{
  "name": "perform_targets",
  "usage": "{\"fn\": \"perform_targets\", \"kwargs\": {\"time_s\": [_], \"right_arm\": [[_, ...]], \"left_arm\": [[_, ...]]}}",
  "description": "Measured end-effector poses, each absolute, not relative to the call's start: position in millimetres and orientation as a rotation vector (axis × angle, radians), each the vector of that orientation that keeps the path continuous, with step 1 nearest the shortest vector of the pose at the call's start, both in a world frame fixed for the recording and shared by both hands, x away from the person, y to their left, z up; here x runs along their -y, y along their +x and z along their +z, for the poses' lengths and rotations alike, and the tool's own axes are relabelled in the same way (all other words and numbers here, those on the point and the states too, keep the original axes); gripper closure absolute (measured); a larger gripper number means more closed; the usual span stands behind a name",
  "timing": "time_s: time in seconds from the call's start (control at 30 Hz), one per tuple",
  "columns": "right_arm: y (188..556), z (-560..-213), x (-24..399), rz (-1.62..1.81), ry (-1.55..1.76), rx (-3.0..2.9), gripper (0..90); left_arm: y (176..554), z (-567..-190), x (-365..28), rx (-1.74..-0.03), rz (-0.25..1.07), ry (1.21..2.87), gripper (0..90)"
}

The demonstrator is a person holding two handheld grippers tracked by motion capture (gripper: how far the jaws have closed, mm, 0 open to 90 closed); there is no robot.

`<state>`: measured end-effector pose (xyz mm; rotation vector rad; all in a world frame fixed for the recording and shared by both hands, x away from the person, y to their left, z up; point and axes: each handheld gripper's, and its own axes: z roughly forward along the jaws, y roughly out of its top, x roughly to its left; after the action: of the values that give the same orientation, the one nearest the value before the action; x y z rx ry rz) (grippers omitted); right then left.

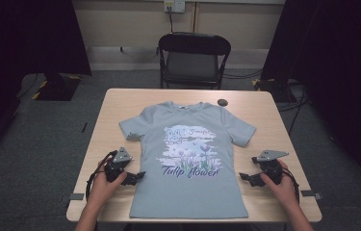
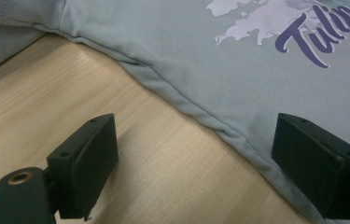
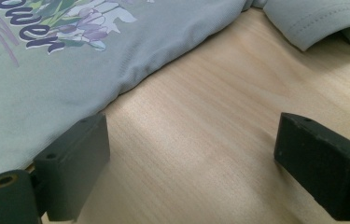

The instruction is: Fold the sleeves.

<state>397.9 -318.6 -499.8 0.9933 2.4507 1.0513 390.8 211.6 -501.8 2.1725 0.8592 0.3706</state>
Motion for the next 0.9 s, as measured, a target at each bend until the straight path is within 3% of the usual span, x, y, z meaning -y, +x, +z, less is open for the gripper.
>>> {"fn": "perform_targets", "kwargs": {"time_s": [0.4,0.9], "right_arm": [[399.8,-498.4,323.2,1.048,0.990,-2.454,10.4],[442.0,-490.2,345.1,1.040,1.126,-2.354,11.0]], "left_arm": [[390.6,-501.8,-211.6,-0.861,0.371,2.172,14.0],[390.6,-501.8,-211.6,-0.861,0.371,2.172,14.0]]}}
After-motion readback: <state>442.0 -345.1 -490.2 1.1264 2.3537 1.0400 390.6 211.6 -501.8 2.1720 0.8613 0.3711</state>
